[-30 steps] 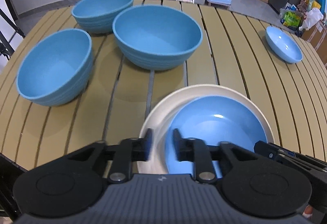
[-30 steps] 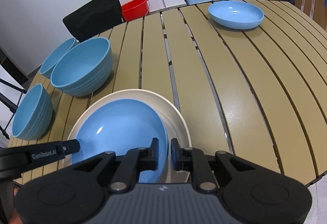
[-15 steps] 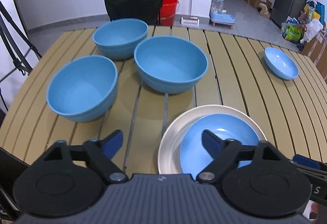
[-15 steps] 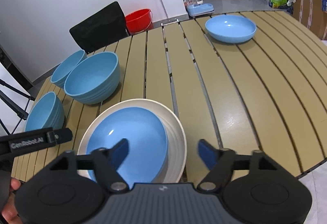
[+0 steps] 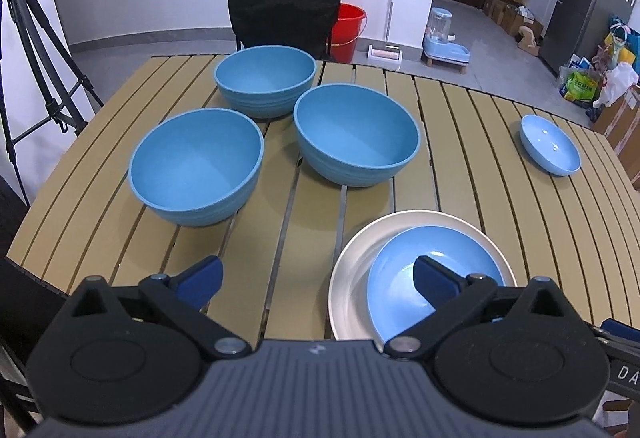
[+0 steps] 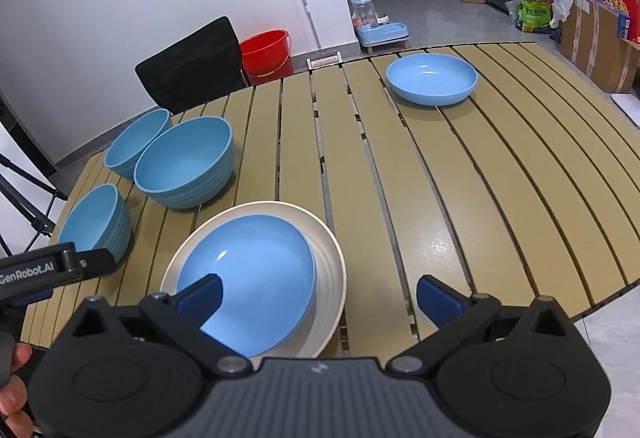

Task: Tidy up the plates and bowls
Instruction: 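Move both open grippers to the rim of the smaller blue plate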

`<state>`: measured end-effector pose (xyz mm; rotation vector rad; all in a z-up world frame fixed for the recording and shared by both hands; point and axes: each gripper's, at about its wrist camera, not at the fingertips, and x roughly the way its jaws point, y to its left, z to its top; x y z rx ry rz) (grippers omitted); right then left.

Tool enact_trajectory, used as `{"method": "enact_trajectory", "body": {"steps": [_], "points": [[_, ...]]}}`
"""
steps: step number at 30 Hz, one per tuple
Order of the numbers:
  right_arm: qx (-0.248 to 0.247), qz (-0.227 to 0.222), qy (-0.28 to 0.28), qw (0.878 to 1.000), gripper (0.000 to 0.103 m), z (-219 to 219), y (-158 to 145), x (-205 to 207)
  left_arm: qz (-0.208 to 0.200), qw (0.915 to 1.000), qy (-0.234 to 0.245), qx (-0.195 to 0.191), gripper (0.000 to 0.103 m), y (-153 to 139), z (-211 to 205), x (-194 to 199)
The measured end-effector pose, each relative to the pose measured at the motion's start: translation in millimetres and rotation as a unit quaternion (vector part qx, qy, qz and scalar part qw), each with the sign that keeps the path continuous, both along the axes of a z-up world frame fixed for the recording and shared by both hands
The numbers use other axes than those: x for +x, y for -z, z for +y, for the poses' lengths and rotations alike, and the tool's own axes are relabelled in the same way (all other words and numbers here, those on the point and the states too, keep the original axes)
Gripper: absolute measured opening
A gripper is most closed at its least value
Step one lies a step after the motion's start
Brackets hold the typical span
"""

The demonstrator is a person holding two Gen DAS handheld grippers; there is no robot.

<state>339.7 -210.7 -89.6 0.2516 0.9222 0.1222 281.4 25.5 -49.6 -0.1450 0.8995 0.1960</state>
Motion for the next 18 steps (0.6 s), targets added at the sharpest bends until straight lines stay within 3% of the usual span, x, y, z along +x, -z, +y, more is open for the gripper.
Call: {"method": "enact_trajectory", "body": {"steps": [18], "points": [[-0.01,-0.016,0.034,0.999,0.103,-38.7,-22.8,-14.6,-0.029,0.9992,0.029,0.002,0.103,-28.4,-42.6,-1.9]]}}
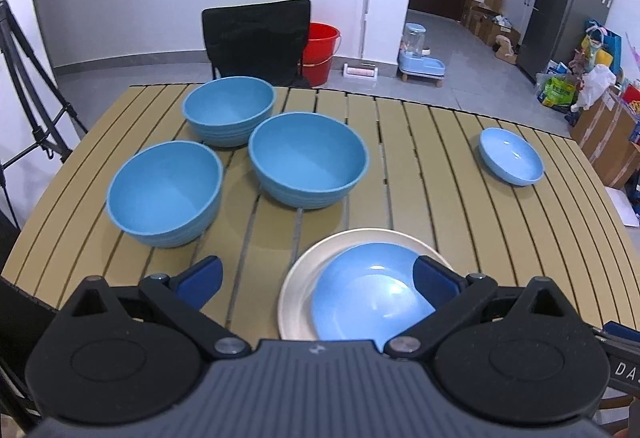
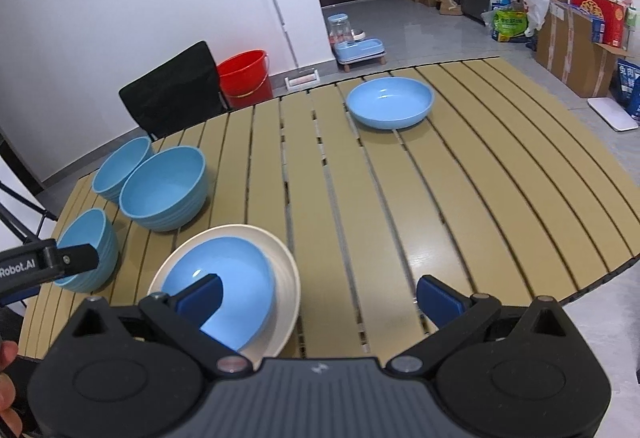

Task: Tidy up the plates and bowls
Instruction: 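Move both open grippers to the rim of the smaller blue plate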

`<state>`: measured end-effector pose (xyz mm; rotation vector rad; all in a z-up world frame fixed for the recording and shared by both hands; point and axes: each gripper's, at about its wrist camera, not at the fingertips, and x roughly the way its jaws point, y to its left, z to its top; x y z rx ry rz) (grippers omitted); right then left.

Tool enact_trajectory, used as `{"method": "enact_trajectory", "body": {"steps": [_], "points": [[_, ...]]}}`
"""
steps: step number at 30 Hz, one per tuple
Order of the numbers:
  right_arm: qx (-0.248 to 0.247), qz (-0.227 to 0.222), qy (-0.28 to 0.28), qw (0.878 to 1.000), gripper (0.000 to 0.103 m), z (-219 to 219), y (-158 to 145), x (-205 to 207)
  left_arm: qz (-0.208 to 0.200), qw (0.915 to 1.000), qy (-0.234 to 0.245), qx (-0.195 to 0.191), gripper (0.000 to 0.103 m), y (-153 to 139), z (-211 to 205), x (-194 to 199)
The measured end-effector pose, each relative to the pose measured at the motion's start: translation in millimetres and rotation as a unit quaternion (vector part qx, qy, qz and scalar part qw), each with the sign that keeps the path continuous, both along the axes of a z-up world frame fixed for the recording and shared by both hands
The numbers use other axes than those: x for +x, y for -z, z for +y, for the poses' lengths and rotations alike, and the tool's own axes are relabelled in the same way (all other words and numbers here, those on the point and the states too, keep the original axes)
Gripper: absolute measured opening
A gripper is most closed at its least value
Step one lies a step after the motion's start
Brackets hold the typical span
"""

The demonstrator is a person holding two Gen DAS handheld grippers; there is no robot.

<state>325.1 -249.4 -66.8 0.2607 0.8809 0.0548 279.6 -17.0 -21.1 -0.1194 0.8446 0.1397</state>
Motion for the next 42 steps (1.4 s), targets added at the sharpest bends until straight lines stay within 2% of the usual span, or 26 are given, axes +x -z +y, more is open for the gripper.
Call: {"method": "enact_trajectory", "body": {"steps": [12,26,32,37,42], "points": [[-0.01,-0.002,0.031,0.999,0.103,-45.1,2.2,11.5,-0.012,0.9995,0.029,0.007,0.103,-8.6,-46.6,18.0],[-0.015,0.002,0.04,0.999,0.103,-82.4,19.5,52.3,0.006,0.9989,0.044,0.012,0.103,13.0,-75.0,63.6],[-0.018,0.001,0.041,0.999,0.103,-98.4,24.6,74.6,0.009,0.997,0.064,0.042,0.103,20.0,-89.2,93.5],[-0.022,0.003,0.042,0.999,0.103,-114.9,32.3,96.8,0.024,0.9972,0.069,0.014,0.103,26.5,-94.4,127.3],[-0.024,0.008,0.043,0.999,0.103,-129.0,40.3,124.6,0.027,0.9964,0.081,0.004,0.103,31.1,-105.7,163.0]]}}
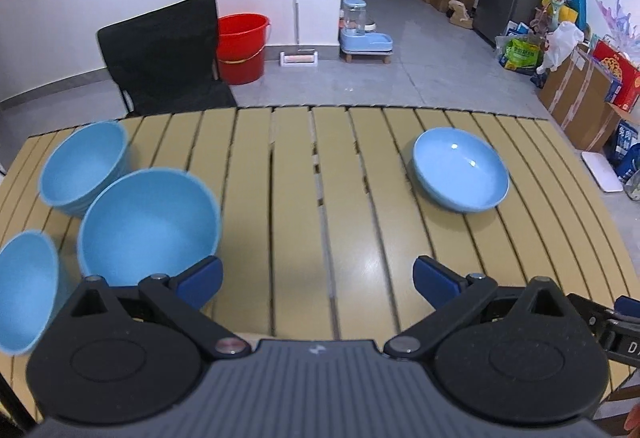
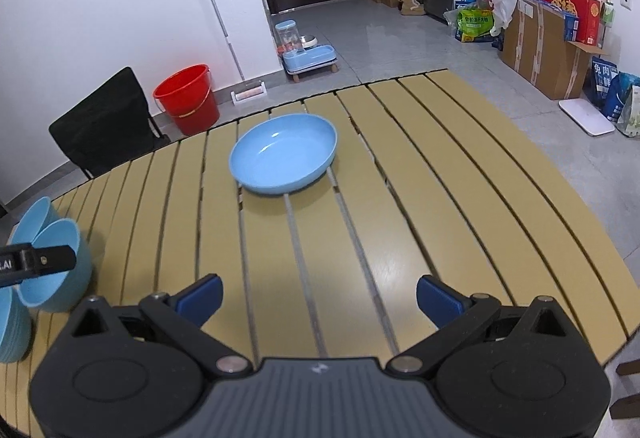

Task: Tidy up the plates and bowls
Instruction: 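Move both open grippers to the rim of the smaller blue plate, then close the left gripper on the small blue plate rim while the right gripper also closes on it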

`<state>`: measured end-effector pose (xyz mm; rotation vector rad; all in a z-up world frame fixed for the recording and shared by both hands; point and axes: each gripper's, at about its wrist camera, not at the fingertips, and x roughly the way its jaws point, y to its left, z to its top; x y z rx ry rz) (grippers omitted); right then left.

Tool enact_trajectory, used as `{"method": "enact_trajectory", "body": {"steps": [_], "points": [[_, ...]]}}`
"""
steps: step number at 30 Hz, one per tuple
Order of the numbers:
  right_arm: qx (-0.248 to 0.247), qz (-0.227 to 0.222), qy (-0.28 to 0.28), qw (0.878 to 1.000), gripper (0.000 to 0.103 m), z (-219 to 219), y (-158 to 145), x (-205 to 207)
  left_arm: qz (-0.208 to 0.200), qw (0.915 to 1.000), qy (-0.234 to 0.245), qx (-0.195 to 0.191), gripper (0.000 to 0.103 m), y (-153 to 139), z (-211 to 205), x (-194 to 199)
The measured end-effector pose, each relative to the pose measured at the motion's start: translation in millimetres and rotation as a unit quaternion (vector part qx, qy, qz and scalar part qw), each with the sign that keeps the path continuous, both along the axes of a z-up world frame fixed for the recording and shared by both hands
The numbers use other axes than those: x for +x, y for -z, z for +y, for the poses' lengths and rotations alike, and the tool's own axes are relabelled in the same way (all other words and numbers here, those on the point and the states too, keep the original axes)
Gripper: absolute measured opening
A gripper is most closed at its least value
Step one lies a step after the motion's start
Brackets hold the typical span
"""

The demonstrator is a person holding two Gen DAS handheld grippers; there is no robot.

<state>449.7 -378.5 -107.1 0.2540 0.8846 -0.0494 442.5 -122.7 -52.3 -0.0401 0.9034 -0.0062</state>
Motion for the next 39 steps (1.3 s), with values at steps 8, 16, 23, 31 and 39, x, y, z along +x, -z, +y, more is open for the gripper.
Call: {"method": "enact_trajectory", "body": {"steps": [8,16,23,31,39], "points": [[-0.004,-0.004,-0.002,1.0,0.103,-19.3,1.6,57.7,0.005,0.9998,0.01,-0.016,0.103,7.6,-15.9,52.9],[0.045,-0.031,0.006,0.998,0.103,-32.2,5.0,108.8,0.007,0.9995,0.026,-0.018,0.103,19.5,-41.0,108.9],[0.02,-0.01,0.011,1.0,0.099,-35.1,25.1,150.3,0.022,0.9987,0.041,-0.018,0.094,43.7,-67.5,149.0],[0.022,0.026,0.015,0.999,0.075,-46.5,56.3,191.7,0.054,0.9972,0.047,-0.023,0.052,79.3,-92.0,191.5],[0.03,0.052,0.007,0.998,0.033,-46.4,76.8,218.3,0.084,0.9944,0.045,-0.047,0.024,97.8,-99.9,219.5]]}}
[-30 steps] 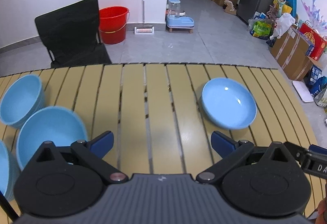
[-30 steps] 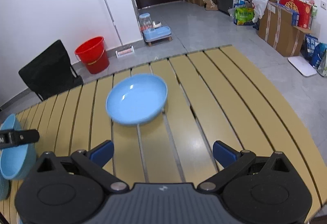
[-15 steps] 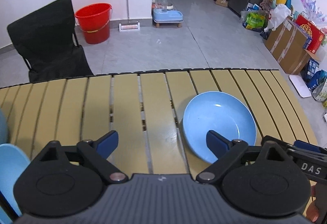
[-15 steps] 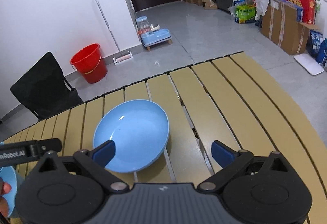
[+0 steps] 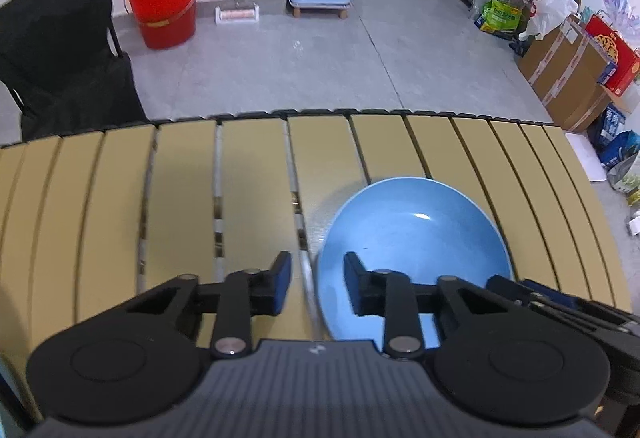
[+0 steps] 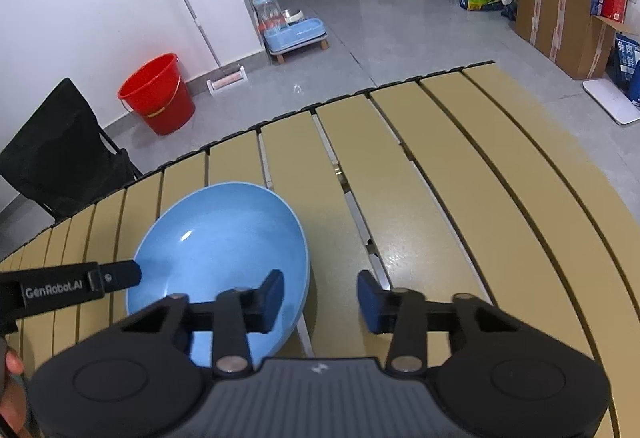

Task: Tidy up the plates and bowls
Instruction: 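Close the left gripper on the small blue plate rim while the right gripper also closes on it, then lift the small blue plate with both grippers and carry it toward the plate stack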

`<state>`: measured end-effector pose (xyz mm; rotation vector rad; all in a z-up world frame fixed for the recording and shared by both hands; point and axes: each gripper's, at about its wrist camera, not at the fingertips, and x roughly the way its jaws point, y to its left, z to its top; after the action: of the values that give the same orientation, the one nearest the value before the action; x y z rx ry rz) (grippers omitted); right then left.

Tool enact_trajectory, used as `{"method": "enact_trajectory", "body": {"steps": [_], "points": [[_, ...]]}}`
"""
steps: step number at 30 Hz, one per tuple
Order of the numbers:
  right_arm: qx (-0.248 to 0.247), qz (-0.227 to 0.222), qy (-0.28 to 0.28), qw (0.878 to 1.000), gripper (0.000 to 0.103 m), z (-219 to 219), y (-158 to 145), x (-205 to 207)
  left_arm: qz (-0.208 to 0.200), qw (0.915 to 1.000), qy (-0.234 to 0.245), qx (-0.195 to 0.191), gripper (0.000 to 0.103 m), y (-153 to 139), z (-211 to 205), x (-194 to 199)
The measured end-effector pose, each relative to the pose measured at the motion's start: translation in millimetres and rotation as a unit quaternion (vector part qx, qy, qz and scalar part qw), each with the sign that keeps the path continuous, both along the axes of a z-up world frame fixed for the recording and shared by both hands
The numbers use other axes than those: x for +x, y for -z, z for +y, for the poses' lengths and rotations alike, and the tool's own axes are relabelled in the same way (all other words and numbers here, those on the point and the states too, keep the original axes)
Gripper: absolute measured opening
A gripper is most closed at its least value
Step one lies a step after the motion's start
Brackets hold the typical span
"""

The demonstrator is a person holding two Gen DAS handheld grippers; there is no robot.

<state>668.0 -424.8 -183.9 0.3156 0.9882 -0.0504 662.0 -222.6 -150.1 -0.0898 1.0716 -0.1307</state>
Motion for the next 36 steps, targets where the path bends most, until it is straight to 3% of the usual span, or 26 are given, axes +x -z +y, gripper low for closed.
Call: {"method": "enact_trajectory", "body": {"steps": [6,11,20,36], "points": [[0.007,0.019,-0.004,1.0,0.017,-0.4,8.9,11.5,0.019,0.9998,0.001,0.002,0.006,10.8,-7.7,6.2],[0.017,0.018,0.001,1.0,0.007,-0.4,12.7,12.8,0.006,0.9999,0.008,0.006,0.004,8.8,-9.0,1.4],[0.034,0.003,0.007,0.999,0.006,-2.1,4.5,-1.5,-0.006,0.9998,0.018,0.011,0.004,-4.6,-8.4,-12.6],[0.04,-0.017,0.012,0.999,0.006,8.2,-44.6,-49.7,-0.026,0.9996,0.012,0.005,0.004,-55.2,8.0,-65.7]]}}
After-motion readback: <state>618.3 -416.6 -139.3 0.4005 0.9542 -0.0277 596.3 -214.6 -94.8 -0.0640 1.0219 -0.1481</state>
